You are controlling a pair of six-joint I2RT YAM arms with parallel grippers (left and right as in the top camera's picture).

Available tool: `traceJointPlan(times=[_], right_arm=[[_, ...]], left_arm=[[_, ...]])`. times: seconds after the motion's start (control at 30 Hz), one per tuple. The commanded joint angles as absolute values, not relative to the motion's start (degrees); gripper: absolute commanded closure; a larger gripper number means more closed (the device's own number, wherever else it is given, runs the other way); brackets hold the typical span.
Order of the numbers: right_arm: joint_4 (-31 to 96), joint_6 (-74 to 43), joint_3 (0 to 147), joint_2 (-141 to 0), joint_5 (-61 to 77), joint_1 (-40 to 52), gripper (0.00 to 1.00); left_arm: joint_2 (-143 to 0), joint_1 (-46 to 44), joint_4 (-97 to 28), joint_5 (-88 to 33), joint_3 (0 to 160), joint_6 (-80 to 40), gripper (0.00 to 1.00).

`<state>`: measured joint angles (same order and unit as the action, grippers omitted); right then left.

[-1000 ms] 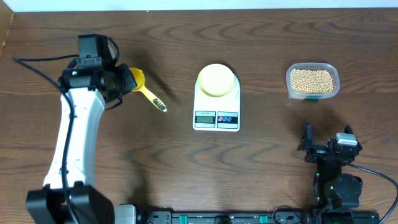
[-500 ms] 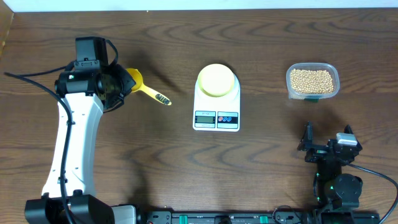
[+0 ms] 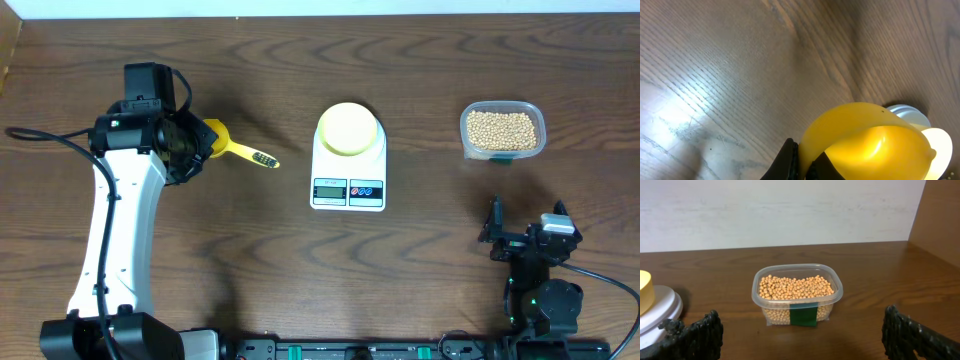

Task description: Scoop item into bowl and weigh 50g on scale

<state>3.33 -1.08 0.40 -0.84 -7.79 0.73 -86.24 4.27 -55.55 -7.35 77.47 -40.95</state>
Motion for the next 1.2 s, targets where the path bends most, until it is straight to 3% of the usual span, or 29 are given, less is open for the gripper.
traceJointPlan(times=[0.0, 0.37, 0.57, 0.93, 1.17], right_arm=[[3.44, -1.87, 0.32, -0.38, -8.64, 1.17, 0.01], [3.42, -1.96, 0.32, -0.38, -8.23, 1.17, 0.01], [-0.30, -6.07, 0.32, -0.38, -0.23, 1.17, 0.01], [-9.06, -30.72, 0.32, -0.38, 6.22, 1.17, 0.01], [-14.44, -40.51, 0.32, -0.38, 8.62, 1.17, 0.01]], left_arm=[[-85.82, 4.12, -56.58, -7.09, 77.23, -42.35, 0.92], [-85.82, 3.77, -57.65, -7.09, 77.23, -42.35, 0.92], [-85.82, 3.77, -57.65, -7.09, 77.23, -42.37, 0.92], [-85.82, 0.95, -57.52, -7.09, 77.23, -42.37, 0.92], [-85.82, -0.75, -56.47, -7.09, 77.23, -43.83, 0.92]])
